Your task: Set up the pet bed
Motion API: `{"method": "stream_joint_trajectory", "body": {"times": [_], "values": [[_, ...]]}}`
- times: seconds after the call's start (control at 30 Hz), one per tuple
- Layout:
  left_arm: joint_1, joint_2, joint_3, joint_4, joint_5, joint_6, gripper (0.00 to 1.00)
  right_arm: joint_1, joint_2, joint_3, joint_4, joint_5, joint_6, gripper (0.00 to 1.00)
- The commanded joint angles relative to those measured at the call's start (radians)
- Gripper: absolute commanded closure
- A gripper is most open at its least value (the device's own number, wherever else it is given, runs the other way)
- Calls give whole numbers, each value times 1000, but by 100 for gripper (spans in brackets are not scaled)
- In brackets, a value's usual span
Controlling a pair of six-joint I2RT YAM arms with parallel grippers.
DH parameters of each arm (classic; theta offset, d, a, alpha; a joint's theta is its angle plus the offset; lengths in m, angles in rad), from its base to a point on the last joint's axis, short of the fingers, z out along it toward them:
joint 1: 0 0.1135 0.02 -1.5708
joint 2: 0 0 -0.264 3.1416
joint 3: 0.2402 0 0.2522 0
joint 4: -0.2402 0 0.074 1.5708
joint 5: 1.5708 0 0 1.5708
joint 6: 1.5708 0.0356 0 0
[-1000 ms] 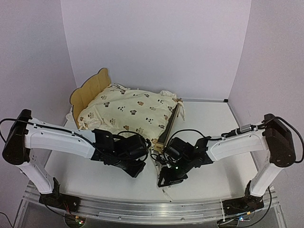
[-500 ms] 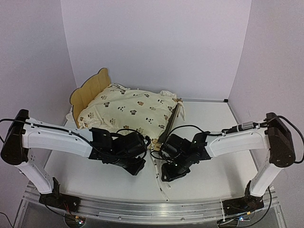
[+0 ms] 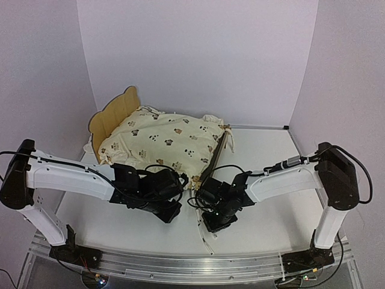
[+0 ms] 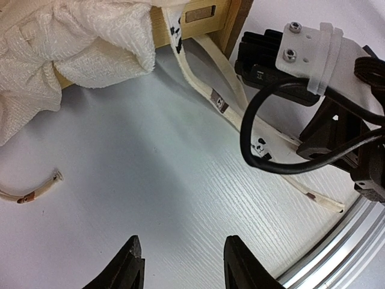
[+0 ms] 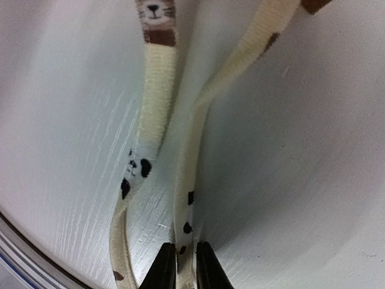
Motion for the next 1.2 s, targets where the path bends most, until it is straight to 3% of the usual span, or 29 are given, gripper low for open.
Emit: {"method": "stream_joint_trajectory", "body": {"times": [0.0, 0.17, 0.37, 0.57, 0.87, 1.1, 1.17], "values": [[9, -39, -5, 26, 5, 18, 55, 13, 16, 21, -25, 59, -4, 95], [12, -55, -15, 31, 6, 18, 57, 13, -29, 25, -57, 72, -18, 100], [16, -85, -33, 33, -5, 6, 59, 15, -79, 76, -56, -91, -33, 100], [22, -120, -54, 39, -11, 0, 59, 19, 7, 172, -46, -206, -25, 100], [27, -153, -80, 35, -21, -4, 59, 20, 155, 281, -43, -235, -7, 100], [32, -169, -100, 44, -17, -5, 59, 20, 122, 256, -44, -241, 4, 81], [35, -168, -99, 46, -16, -4, 59, 19, 80, 230, -44, -229, 1, 71]]}}
